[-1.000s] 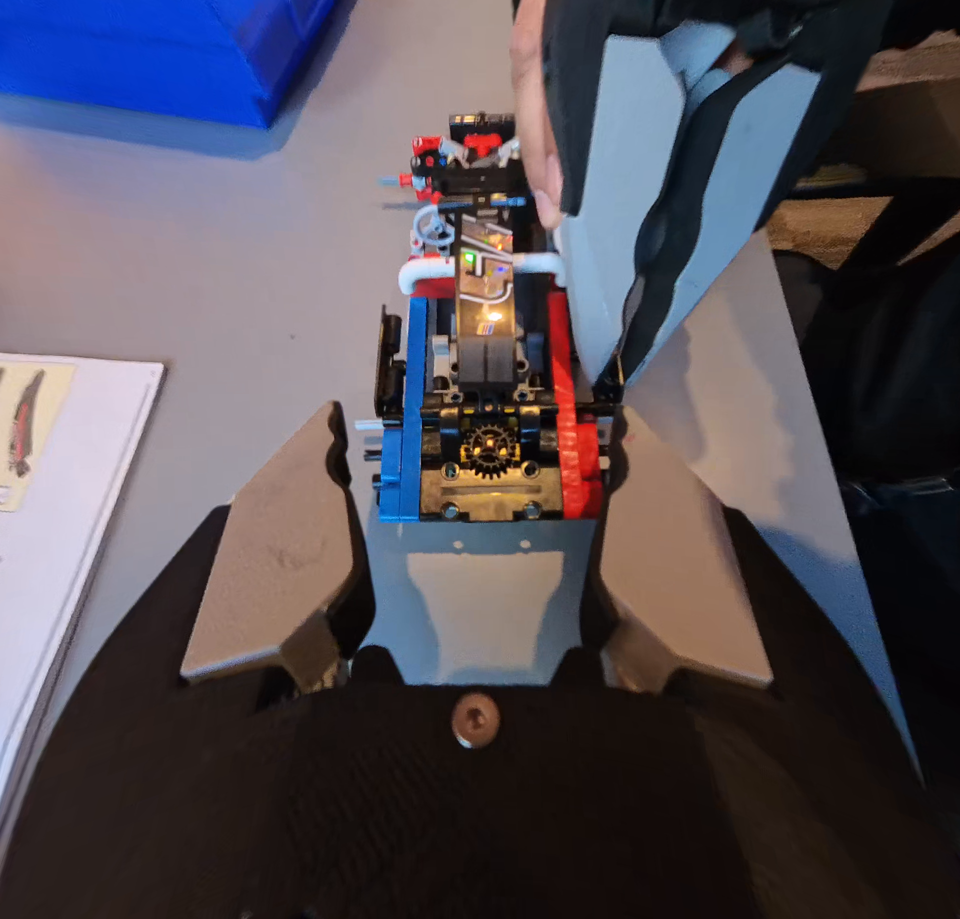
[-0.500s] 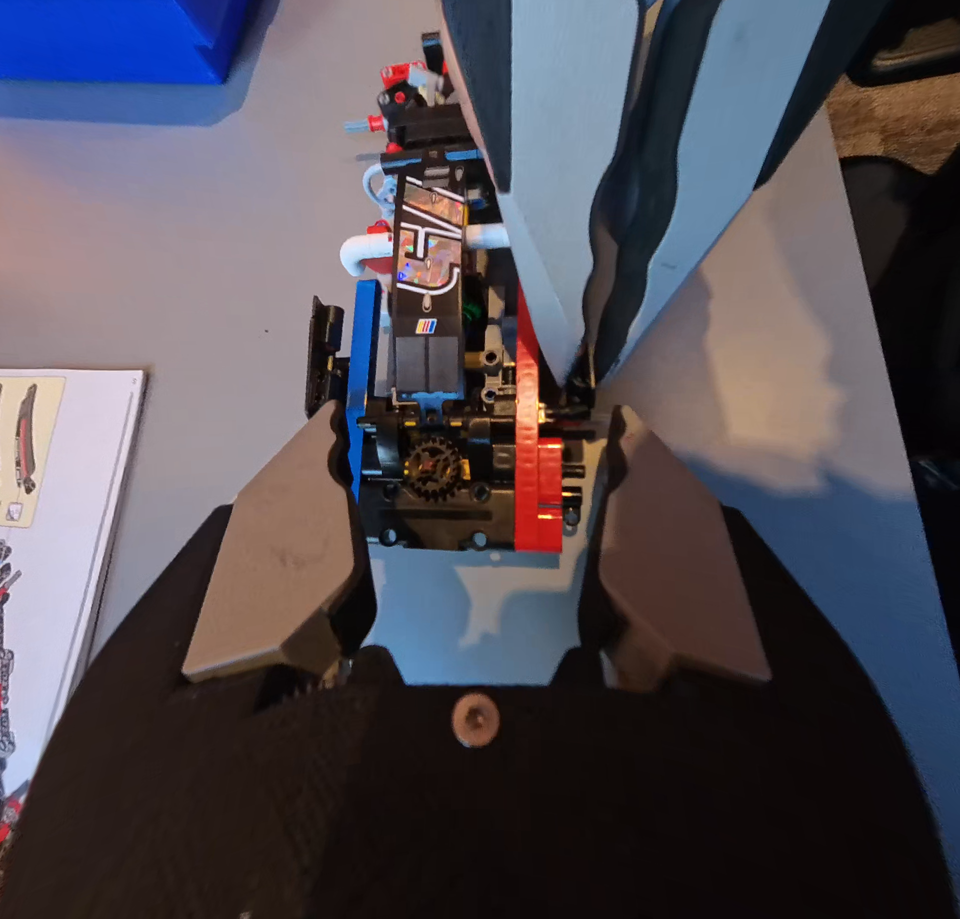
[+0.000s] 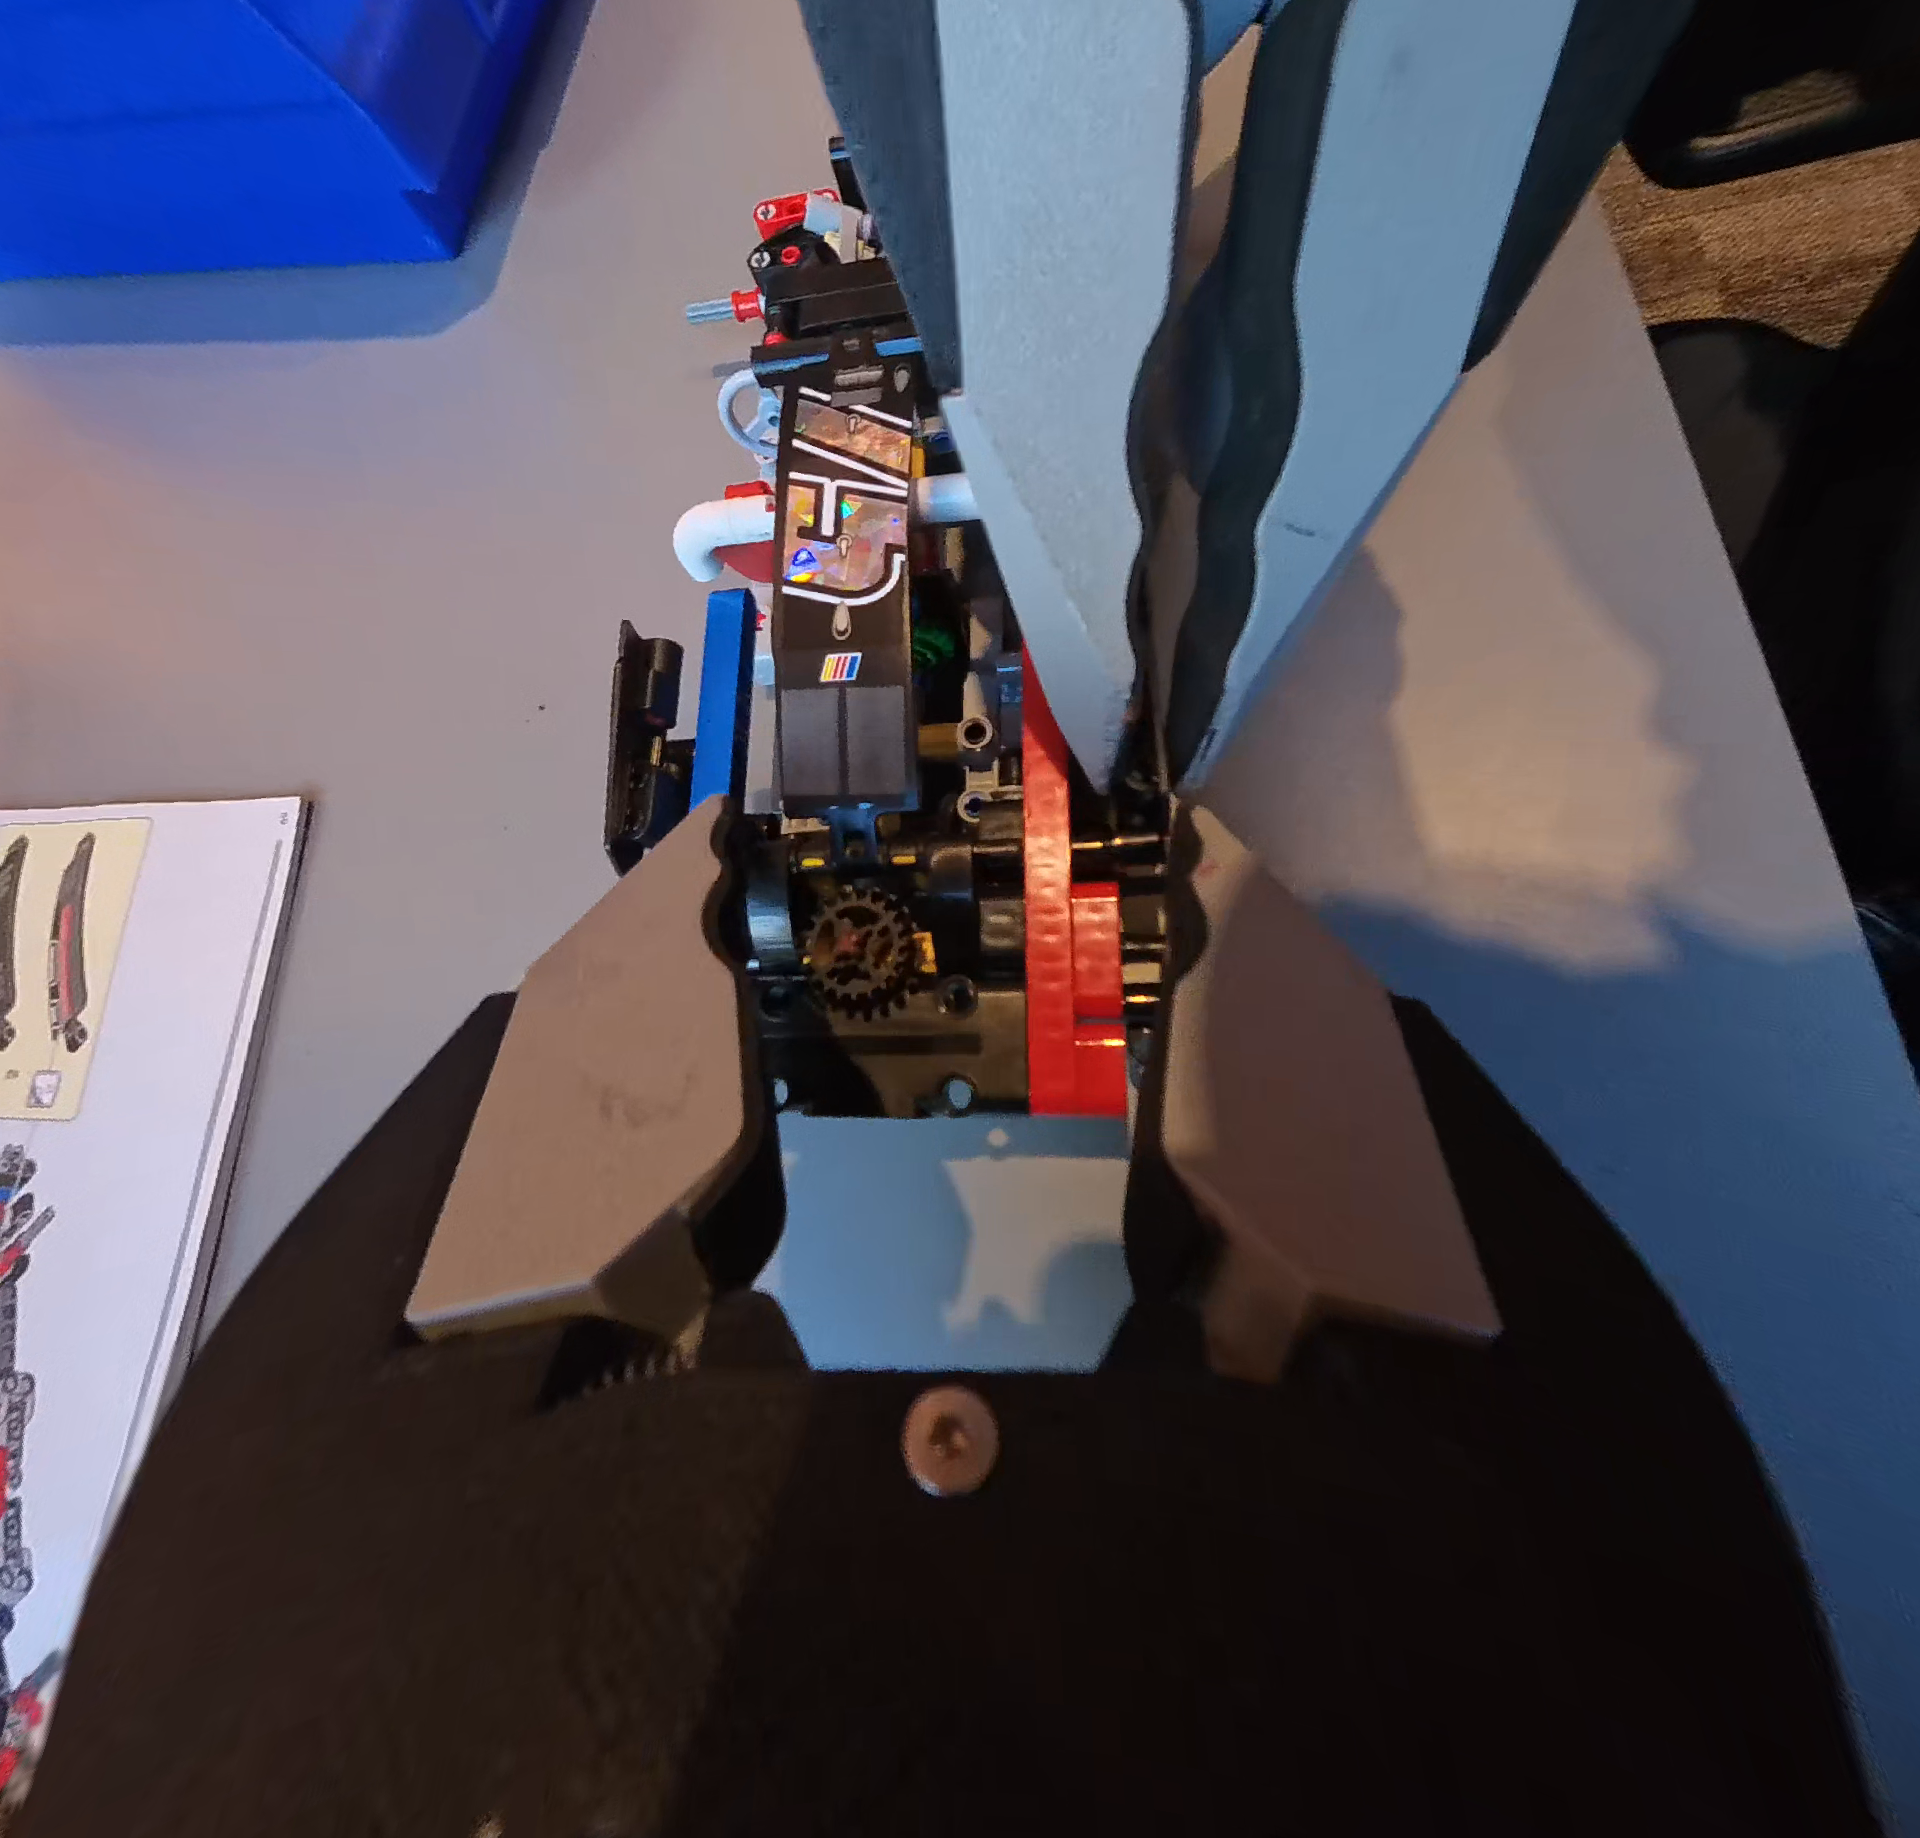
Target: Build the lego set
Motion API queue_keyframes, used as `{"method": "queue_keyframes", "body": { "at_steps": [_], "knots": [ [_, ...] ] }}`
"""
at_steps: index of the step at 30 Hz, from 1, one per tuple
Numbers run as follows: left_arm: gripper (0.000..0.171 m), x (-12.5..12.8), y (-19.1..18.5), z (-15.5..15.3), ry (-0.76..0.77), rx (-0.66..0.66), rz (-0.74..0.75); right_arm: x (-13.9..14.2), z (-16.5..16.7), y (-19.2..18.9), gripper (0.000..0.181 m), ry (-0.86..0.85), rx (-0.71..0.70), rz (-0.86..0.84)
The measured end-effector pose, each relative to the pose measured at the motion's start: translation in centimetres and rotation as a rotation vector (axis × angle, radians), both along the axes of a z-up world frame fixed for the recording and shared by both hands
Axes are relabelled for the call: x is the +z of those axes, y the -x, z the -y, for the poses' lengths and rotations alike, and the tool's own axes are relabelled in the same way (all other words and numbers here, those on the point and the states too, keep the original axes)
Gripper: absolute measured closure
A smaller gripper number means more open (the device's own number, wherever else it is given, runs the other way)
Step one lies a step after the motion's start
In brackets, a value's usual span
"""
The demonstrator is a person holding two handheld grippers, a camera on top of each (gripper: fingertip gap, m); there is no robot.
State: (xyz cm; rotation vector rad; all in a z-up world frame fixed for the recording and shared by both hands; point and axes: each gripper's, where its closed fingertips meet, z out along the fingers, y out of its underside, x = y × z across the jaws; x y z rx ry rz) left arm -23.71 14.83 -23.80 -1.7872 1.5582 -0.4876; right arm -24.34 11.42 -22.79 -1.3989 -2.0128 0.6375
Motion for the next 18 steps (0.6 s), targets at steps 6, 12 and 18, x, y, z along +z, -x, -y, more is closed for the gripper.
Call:
{"method": "queue_keyframes", "body": {
  "at_steps": [6, 12, 18],
  "knots": [
    [0.065, 1.9, 0.9, -0.4, 0.016, 0.019, 0.064, 0.1, -0.1, 0.1, 0.178, -0.005, 0.002, -0.007],
    [0.045, 0.4, 1.0, -1.6, 0.075, 0.047, 0.015, 0.2, -0.2, 0.3, 0.177, 0.008, 0.001, -0.028],
    [0.057, -1.1, 0.8, -1.4, 0.076, -0.019, -0.068, 0.2, -0.3, 0.2, 0.178, 0.034, -0.004, -0.037]
  ]
}}
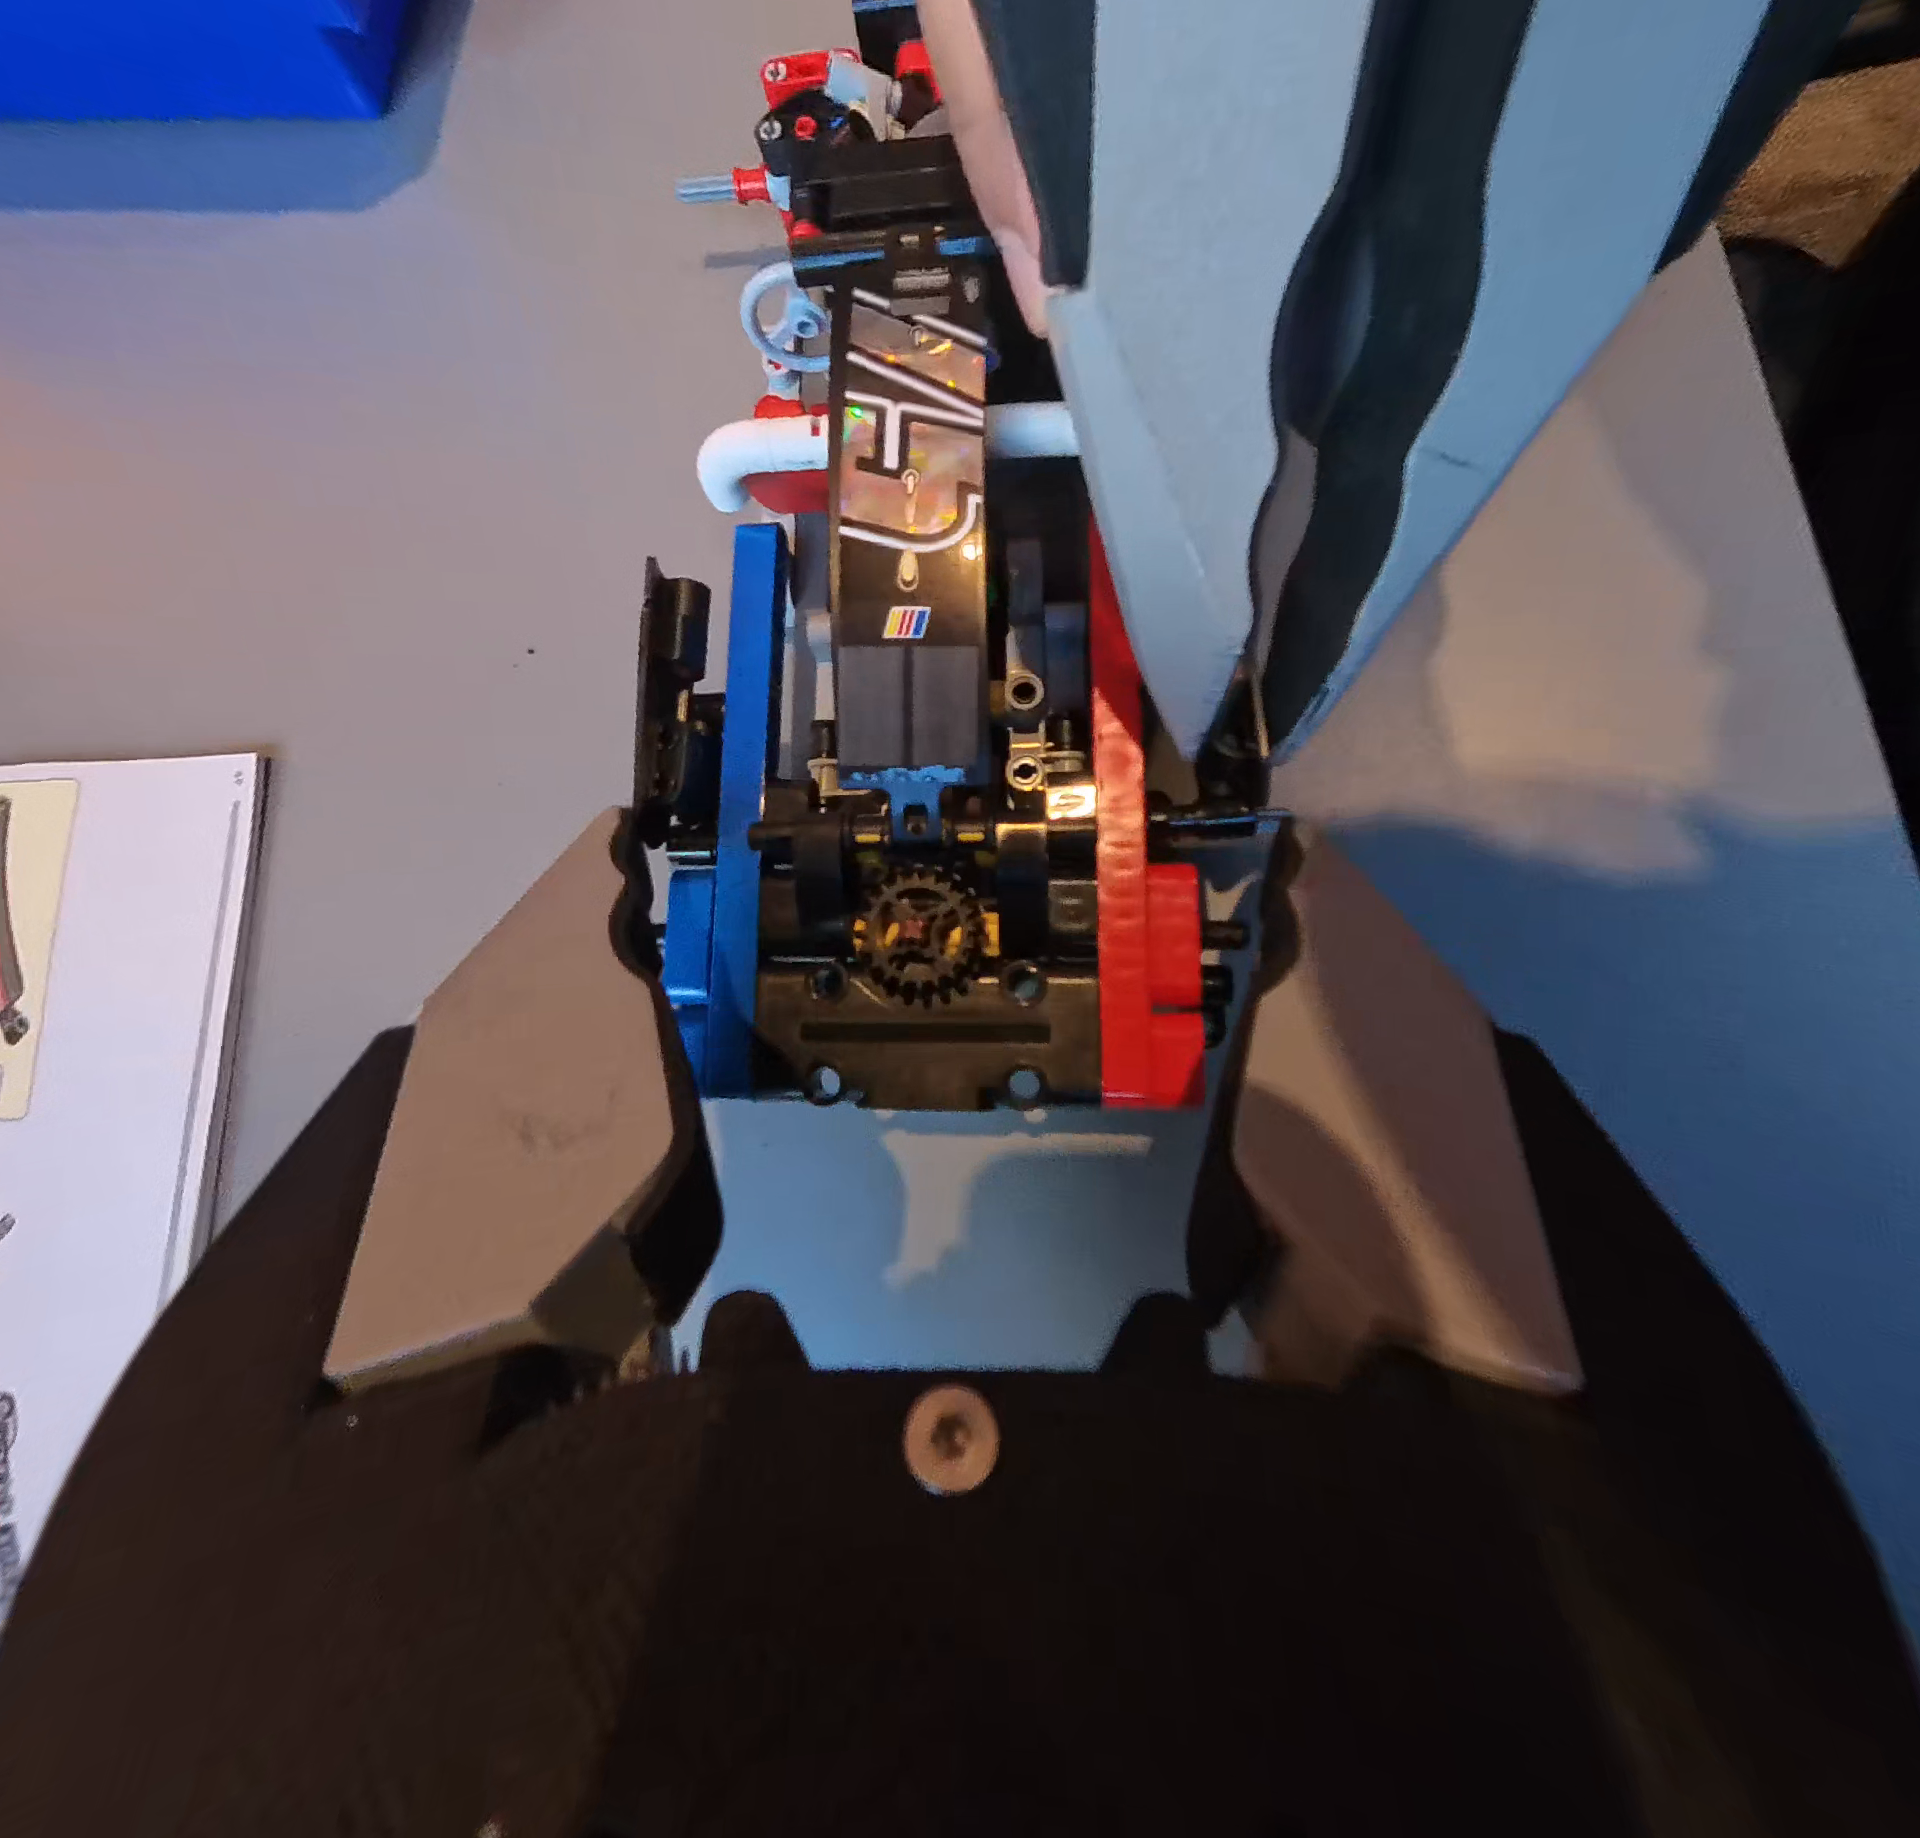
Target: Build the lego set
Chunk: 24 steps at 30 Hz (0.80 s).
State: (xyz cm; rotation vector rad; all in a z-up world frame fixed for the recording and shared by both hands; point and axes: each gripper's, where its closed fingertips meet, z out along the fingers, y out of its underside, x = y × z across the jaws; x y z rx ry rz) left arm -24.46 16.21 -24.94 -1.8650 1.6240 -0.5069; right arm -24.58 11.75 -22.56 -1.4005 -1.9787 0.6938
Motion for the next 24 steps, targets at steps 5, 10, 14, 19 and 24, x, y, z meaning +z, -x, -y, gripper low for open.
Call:
{"method": "queue_keyframes", "body": {
  "at_steps": [5, 10, 14, 19, 24],
  "knots": [
    [0.058, -0.12, 0.11, -0.02, 0.004, 0.014, 0.023, -0.03, -0.01, 0.04, 0.178, -0.011, -0.006, -0.009],
    [0.058, -0.42, 0.11, -0.15, -0.020, 0.035, 0.026, -0.09, 0.11, 0.00, 0.178, 0.002, -0.004, 0.000],
    [0.055, -0.33, -0.13, -0.05, -0.003, 0.050, 0.056, -0.10, 0.14, 0.14, 0.178, 0.002, -0.009, -0.001],
    [0.056, -0.23, -0.38, -0.18, -0.002, 0.070, 0.102, -0.35, 0.04, 0.16, 0.177, -0.037, -0.028, 0.026],
    [0.058, -0.37, -0.35, -0.35, -0.031, 0.079, 0.095, -0.39, 0.17, 0.30, 0.177, -0.031, -0.034, 0.032]
  ]
}}
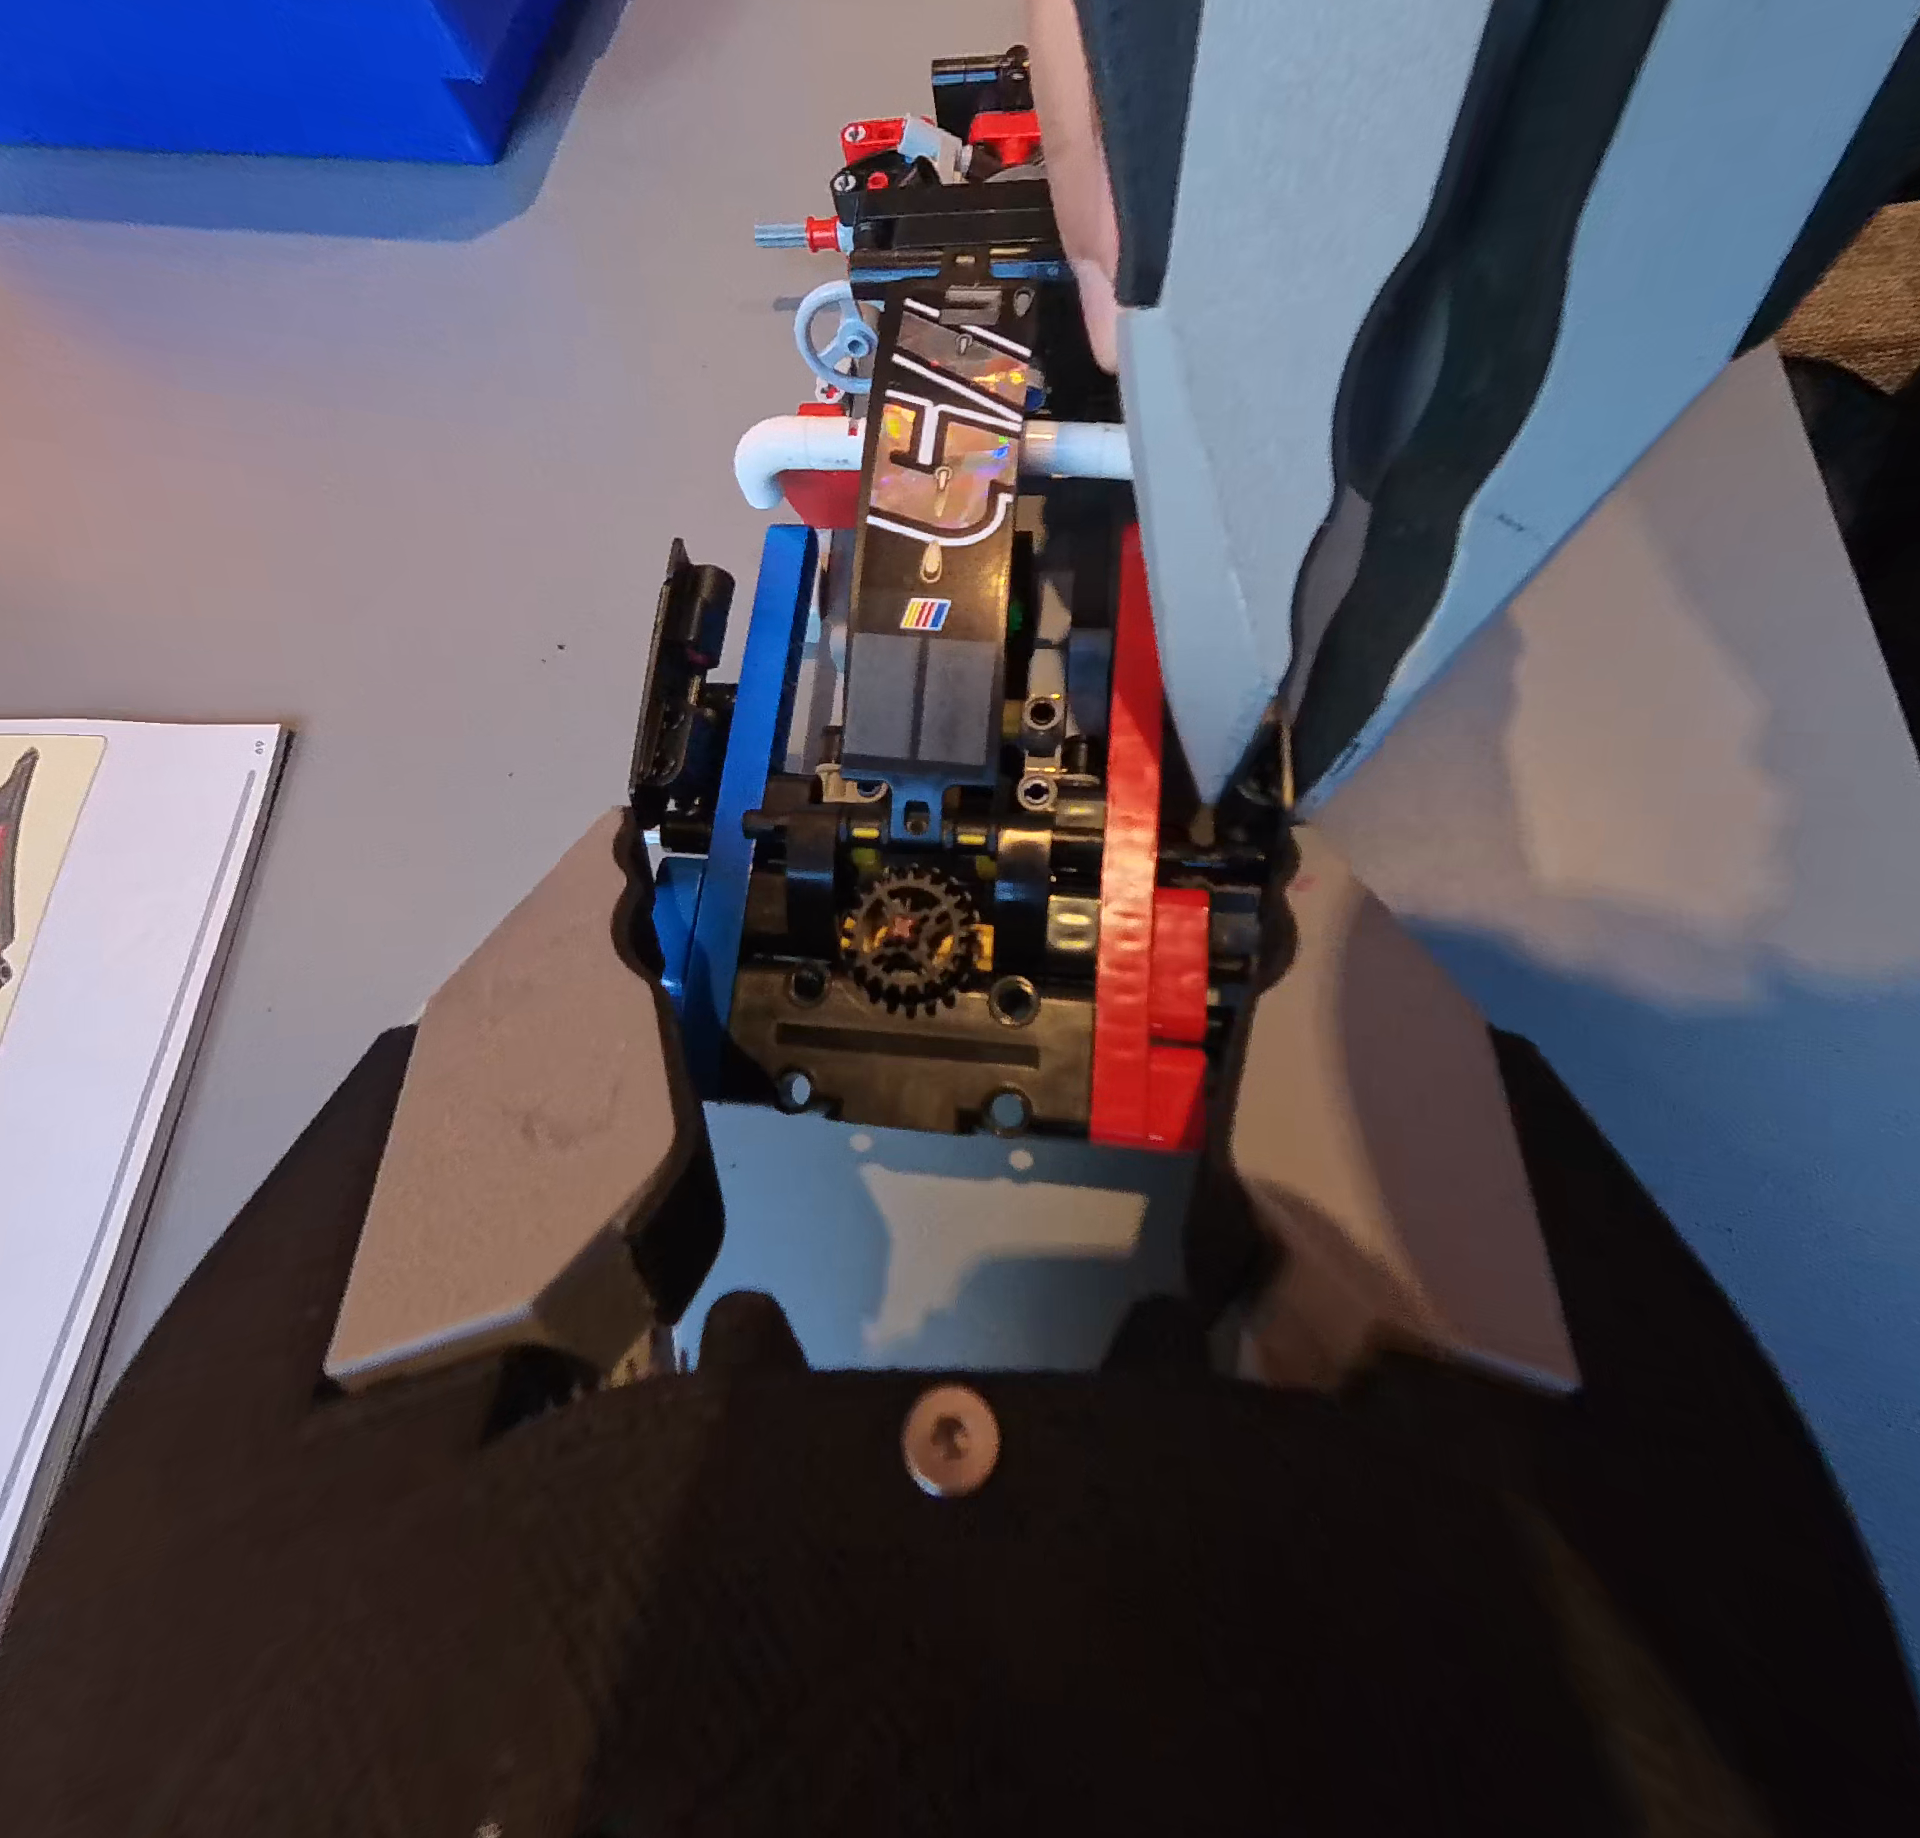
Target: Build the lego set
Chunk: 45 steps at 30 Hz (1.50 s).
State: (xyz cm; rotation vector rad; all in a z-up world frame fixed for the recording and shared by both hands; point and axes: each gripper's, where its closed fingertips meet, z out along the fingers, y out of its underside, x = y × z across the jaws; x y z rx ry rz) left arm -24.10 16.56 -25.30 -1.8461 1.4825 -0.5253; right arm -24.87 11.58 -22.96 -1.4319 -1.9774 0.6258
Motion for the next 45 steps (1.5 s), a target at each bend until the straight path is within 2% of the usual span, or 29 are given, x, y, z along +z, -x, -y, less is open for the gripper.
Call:
{"method": "queue_keyframes", "body": {
  "at_steps": [3, 10, 19, 26, 32, 35, 38, 41, 45],
  "knots": [
    [0.057, 0.0, 0.0, 0.0, -0.011, 0.009, 0.001, 0.1, 0.0, 0.1, 0.178, 0.024, -0.008, -0.010],
    [0.060, -0.1, -0.1, -0.3, -0.036, 0.031, 0.003, -0.2, -0.2, 0.1, 0.178, -0.054, -0.023, 0.020],
    [0.062, 0.1, 0.3, -0.4, -0.048, 0.059, 0.020, -0.1, -0.4, 0.2, 0.177, 0.001, -0.038, 0.005],
    [0.065, 1.1, 0.6, -0.4, -0.085, 0.019, 0.047, -0.2, -0.5, 0.3, 0.177, 0.009, -0.024, 0.005],
    [0.064, 1.4, 0.8, -0.4, -0.007, -0.025, 0.072, -0.1, -0.6, 0.5, 0.177, 0.058, -0.030, -0.016],
    [0.066, 1.3, 1.1, -0.5, 0.006, 0.000, 0.078, -0.1, -0.7, 0.6, 0.178, 0.055, -0.043, -0.015],
    [0.068, 1.6, 1.6, -0.7, -0.050, 0.039, 0.076, -0.1, -0.9, 0.7, 0.177, 0.045, -0.047, -0.017],
    [0.080, 2.6, 2.3, -0.3, -0.137, 0.050, 0.074, -0.1, -1.1, 0.7, 0.177, 0.054, -0.056, -0.018],
    [0.115, 2.5, 2.2, 1.4, -0.177, -0.023, 0.044, -0.2, -1.1, 0.8, 0.177, 0.054, -0.048, -0.014]
  ]
}}
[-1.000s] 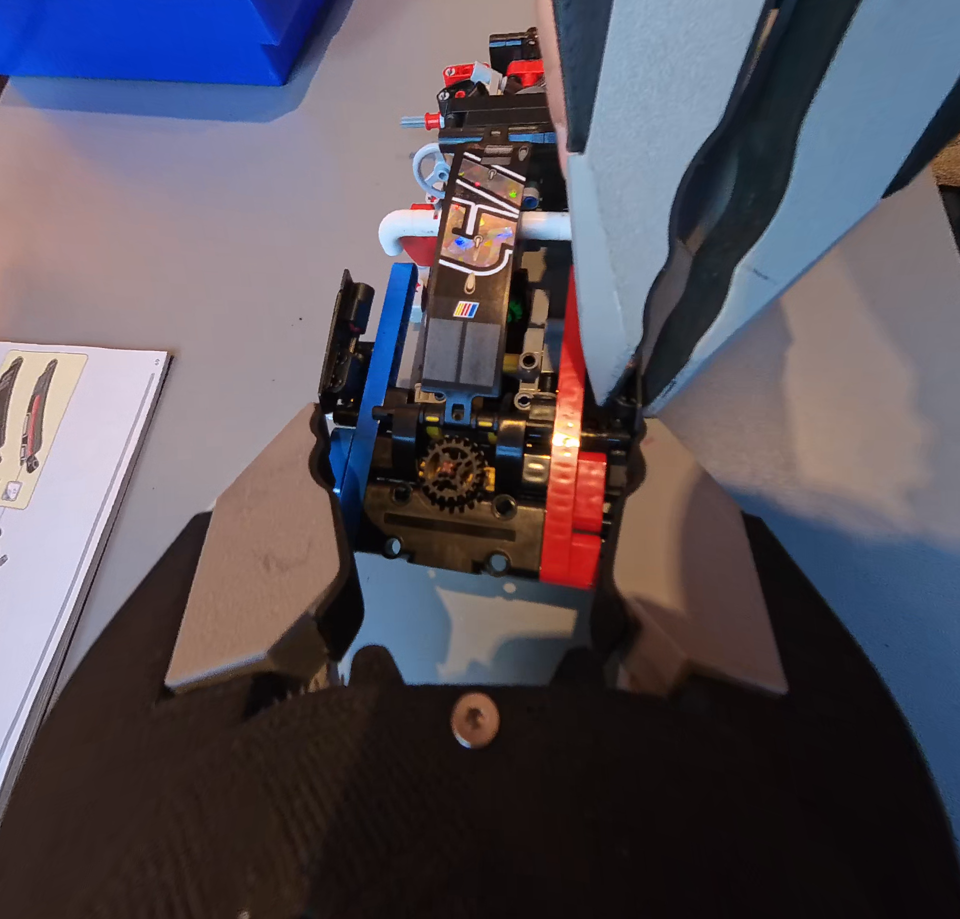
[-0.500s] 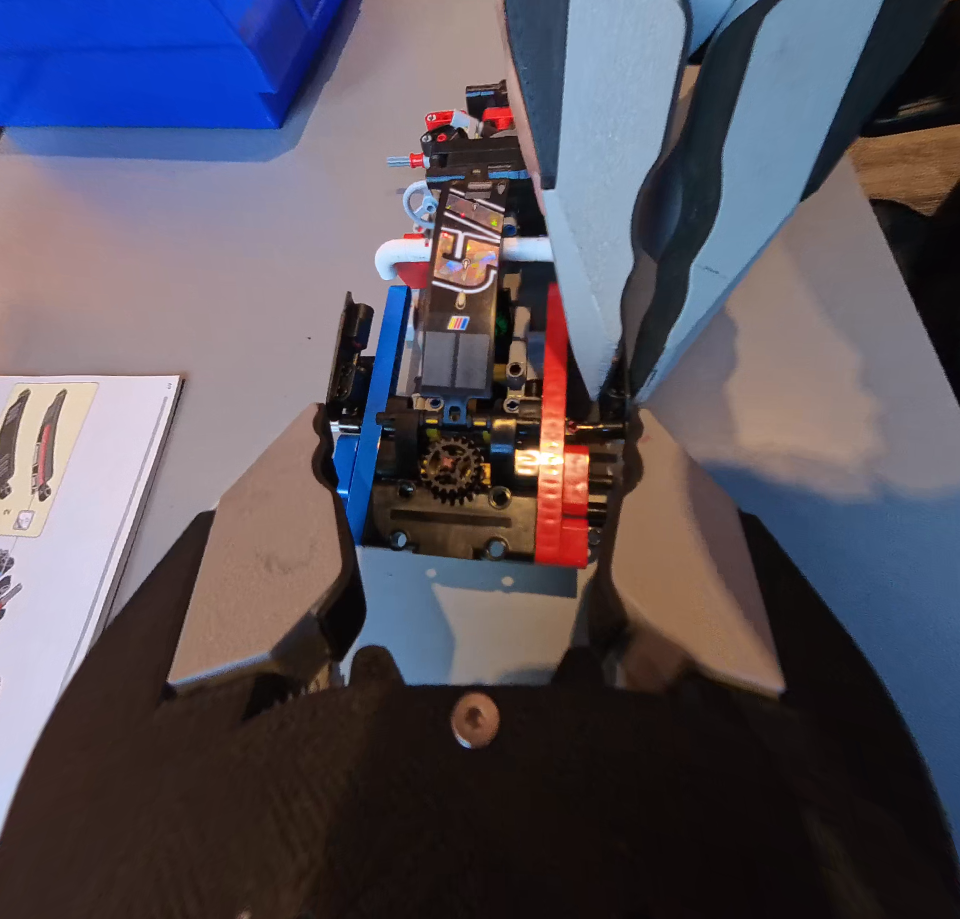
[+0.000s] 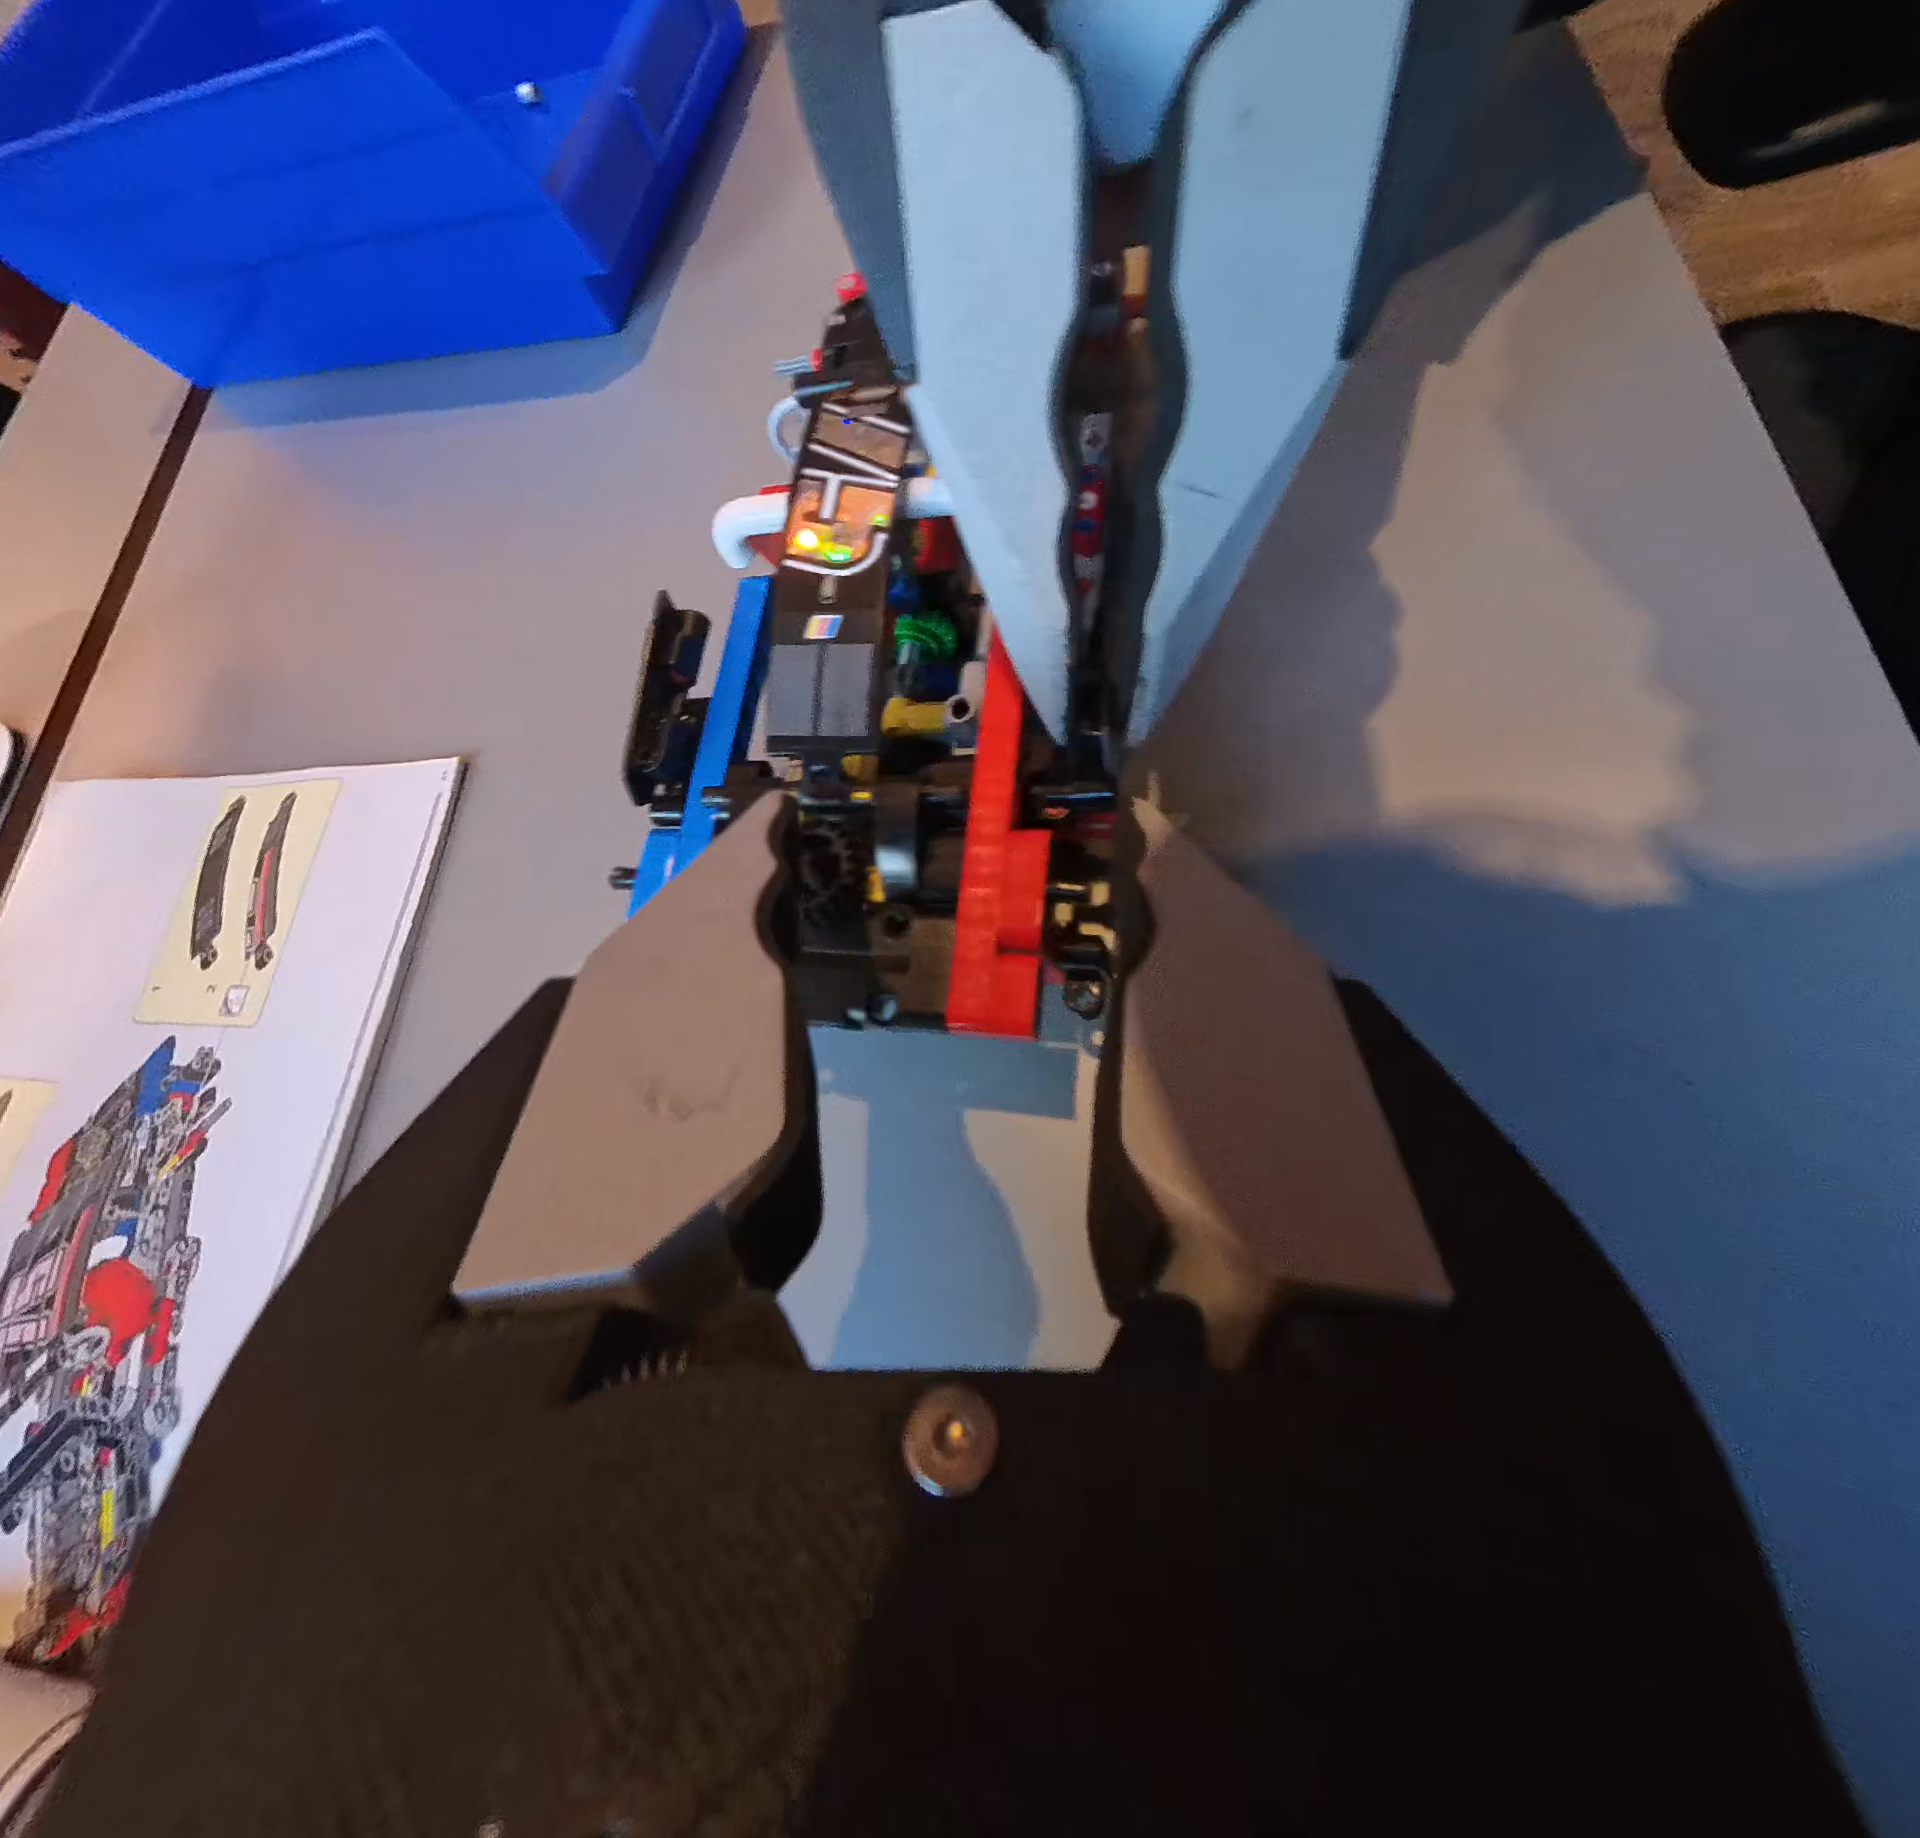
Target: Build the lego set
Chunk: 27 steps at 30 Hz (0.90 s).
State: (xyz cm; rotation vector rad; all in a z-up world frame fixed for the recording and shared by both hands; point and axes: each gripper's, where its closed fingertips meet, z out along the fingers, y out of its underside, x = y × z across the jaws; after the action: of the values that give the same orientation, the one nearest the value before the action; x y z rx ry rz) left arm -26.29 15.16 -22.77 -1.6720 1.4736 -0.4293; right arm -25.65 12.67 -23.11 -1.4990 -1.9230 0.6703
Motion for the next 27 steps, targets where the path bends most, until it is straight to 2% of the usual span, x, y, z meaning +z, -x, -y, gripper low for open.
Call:
{"method": "queue_keyframes", "body": {
  "at_steps": [1, 6, 8, 16, 17, 19, 20, 24, 27],
  "knots": [
    [0.122, -0.2, -0.1, 0.3, 0.002, -0.014, -0.012, -0.1, 0.0, 0.0, 0.177, 0.001, 0.001, 0.005],
    [0.123, -0.2, -0.1, 0.2, -0.015, -0.004, -0.031, -0.1, -0.2, -0.1, 0.177, -0.012, -0.005, 0.005],
    [0.112, 0.0, 0.0, -0.4, -0.037, 0.024, -0.027, -0.1, -0.2, -0.1, 0.177, -0.008, -0.004, 0.002],
    [0.105, -0.3, 0.1, -0.7, 0.029, 0.023, -0.009, -0.2, -0.2, -0.1, 0.177, -0.007, 0.004, -0.003],
    [0.100, -0.2, 0.2, -1.0, 0.021, 0.034, -0.009, -0.2, -0.2, -0.1, 0.177, -0.006, 0.003, -0.003],
    [0.077, 0.1, 0.4, -2.1, -0.006, 0.090, 0.004, -0.2, -0.2, 0.0, 0.177, 0.003, 0.002, -0.008],
    [0.073, 0.1, 0.4, -2.2, 0.013, 0.097, 0.008, -0.2, -0.2, 0.0, 0.177, 0.007, 0.001, -0.009],
    [0.091, -0.7, -0.1, -1.4, 0.095, 0.024, -0.002, -0.2, -0.3, 0.0, 0.177, 0.007, 0.004, -0.010],
    [0.088, -1.2, -0.2, -1.6, 0.099, 0.021, -0.020, -0.2, -0.3, 0.1, 0.177, 0.012, 0.004, -0.012]
  ]
}}
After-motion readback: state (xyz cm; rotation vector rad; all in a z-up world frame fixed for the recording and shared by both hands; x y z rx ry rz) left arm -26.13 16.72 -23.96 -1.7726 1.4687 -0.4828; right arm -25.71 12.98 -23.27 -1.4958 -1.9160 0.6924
